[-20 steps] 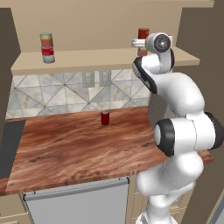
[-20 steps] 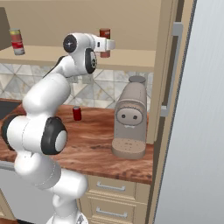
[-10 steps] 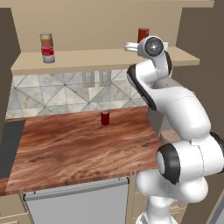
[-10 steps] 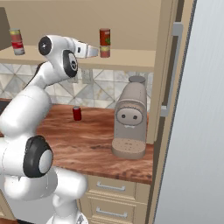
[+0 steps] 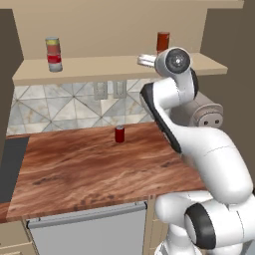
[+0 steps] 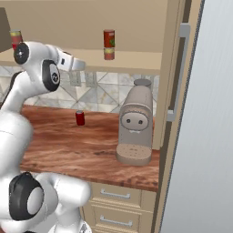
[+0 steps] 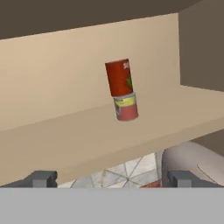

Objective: Stack two cans on top of the other two cans in the cabinet.

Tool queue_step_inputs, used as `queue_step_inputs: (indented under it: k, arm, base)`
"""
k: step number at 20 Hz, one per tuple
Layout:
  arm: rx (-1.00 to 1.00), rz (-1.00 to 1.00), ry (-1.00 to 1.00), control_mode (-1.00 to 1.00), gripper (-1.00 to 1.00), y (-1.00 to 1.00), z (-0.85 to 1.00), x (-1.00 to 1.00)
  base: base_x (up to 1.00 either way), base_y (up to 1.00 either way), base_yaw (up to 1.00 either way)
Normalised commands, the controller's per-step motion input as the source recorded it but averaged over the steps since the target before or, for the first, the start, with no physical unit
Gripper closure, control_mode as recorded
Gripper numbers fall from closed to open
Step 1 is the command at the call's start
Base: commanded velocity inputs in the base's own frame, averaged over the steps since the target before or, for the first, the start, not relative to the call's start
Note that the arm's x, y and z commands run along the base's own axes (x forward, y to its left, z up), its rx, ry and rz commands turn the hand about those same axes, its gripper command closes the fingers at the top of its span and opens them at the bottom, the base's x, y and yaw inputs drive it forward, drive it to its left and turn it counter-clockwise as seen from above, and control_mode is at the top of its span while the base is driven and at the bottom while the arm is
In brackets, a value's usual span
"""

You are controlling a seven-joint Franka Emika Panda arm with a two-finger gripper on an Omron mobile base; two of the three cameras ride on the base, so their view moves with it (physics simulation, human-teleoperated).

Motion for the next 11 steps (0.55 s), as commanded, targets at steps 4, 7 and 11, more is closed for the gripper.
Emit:
queue_step_inputs:
  k: [4, 7, 11]
  arm:
    - [0.12, 0.1, 0.09, -1.0, -1.0, 0.16, -0.16, -0.77]
    - [0.13, 0.17, 0.09, -1.0, -1.0, 0.06, -0.25, -0.71]
    - [0.04, 0.13, 0.18, -1.0, -1.0, 0.09, -0.34, -0.57]
  base:
    - [0.0, 0.0, 0.0]
    - [0.0, 0.0, 0.0]
    - [0.0, 0.0, 0.0]
